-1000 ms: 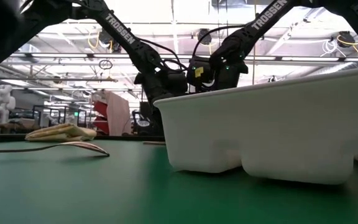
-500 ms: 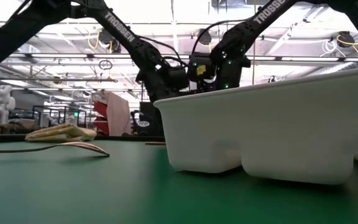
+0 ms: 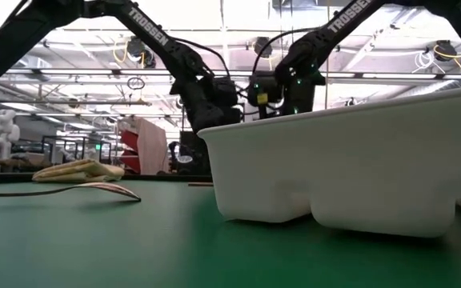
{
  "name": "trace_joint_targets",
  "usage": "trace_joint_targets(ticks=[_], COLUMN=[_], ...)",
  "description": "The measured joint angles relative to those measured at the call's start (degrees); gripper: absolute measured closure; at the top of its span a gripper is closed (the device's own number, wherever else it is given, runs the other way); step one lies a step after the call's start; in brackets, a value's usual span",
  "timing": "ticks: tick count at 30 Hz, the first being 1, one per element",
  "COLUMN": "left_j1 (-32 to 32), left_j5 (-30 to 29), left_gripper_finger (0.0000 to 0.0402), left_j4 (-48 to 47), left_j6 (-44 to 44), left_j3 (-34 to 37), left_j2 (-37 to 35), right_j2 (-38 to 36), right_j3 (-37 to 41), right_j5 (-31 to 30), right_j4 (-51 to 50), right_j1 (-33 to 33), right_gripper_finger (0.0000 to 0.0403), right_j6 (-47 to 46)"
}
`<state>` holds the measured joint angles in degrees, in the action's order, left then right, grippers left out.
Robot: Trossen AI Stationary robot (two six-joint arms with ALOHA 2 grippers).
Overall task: Sort silverware
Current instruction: Put the bronze knife into the silverware tray
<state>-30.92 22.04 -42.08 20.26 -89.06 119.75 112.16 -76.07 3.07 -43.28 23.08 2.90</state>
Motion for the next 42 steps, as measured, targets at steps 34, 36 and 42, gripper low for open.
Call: trace_joint_targets(ticks=[34,36,42], left_j1=[-3.50,-3.50,-3.45], left_j5=[1.91,1.92,1.61], left_gripper_finger=[0.0401,0.0401,0.0402], left_j4=[1.43,1.34,1.22], left_j6=[-1.98,-1.98,-1.98], left_j3=[8.61,8.61,8.70], left_j2=[1.17,1.19,1.24], right_j2=[-3.37,-1.99,0.33], right_j3=[-0.24,-0.22,-0.22], right_j5=[4.39,4.46,2.46], right_j4=[-0.15,-1.85,-1.31], right_j1=[10.35,10.18,10.02], right_gripper_finger=[0.0194,0.0186,0.0179], right_j6=[-12.84,-14.39,-21.79])
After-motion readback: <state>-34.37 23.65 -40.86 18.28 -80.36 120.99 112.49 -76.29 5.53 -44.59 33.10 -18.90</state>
